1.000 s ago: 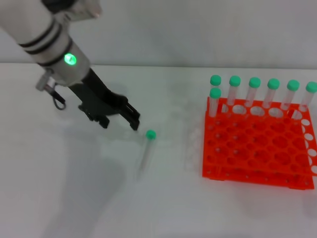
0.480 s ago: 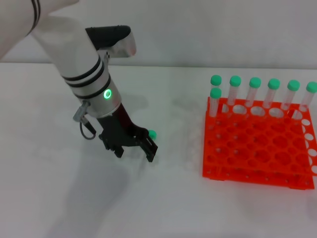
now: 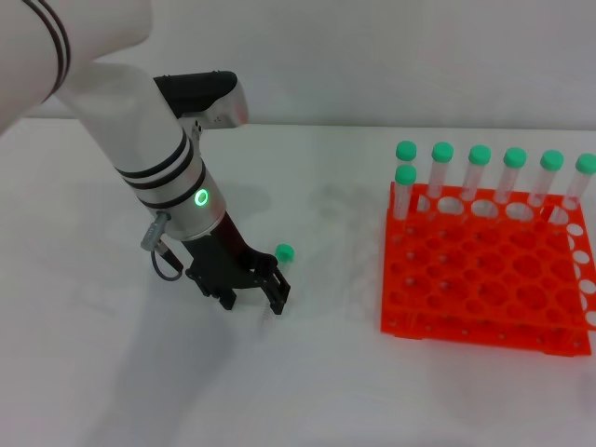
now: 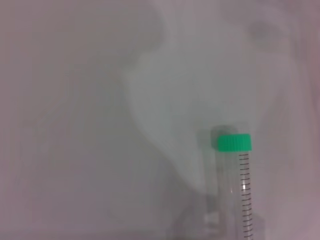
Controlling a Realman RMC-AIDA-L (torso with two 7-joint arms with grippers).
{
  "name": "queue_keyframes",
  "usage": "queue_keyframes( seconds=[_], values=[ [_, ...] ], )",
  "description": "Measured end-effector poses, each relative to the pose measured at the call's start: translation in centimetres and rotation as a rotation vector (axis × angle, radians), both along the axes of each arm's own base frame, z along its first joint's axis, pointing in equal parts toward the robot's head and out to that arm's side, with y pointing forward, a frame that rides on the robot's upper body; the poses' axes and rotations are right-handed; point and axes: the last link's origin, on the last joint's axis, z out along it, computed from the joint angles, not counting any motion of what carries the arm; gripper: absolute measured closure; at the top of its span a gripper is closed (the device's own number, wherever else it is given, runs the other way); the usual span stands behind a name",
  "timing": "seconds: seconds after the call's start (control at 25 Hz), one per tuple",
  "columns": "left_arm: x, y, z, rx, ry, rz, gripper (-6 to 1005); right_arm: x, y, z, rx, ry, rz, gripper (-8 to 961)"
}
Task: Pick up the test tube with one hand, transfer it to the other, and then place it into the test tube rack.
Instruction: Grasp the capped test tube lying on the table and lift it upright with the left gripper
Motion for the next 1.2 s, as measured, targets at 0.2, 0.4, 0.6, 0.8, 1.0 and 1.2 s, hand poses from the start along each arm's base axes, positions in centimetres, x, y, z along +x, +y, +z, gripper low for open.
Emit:
queue_keyframes(
  seconds=[0.2, 0.4, 0.6, 0.8, 1.0, 1.2],
  values=[
    [0.2, -0.1, -0.4, 0.000, -0.003, 0.006, 362, 0.0, 0.0, 0.0, -0.003, -0.001, 0.002, 84],
    [0.2, -0.1, -0.6, 0.006, -0.004, 0.003, 401, 0.0, 0.1, 0.0, -0.004, -0.003, -0.001, 84],
    [0.1, 0.0, -0.7, 0.010, -0.002, 0.000, 443, 0.0, 0.1, 0.0, -0.004, -0.003, -0.001, 84],
    [0.3, -0.1, -1.0, 0.001, -0.006, -0.016, 497, 0.0, 0.2, 0.0, -0.004, -0.003, -0.001, 84],
    [0.4, 0.0, -1.1, 0.005, -0.008, -0.025, 552, 0.0, 0.4, 0.0, -0.005, -0.001, -0.008, 84],
    [0.3, 0.0, -1.1, 0.007, -0.009, -0.021, 697, 0.1, 0.4, 0.1, -0.002, 0.000, -0.012, 84]
  ],
)
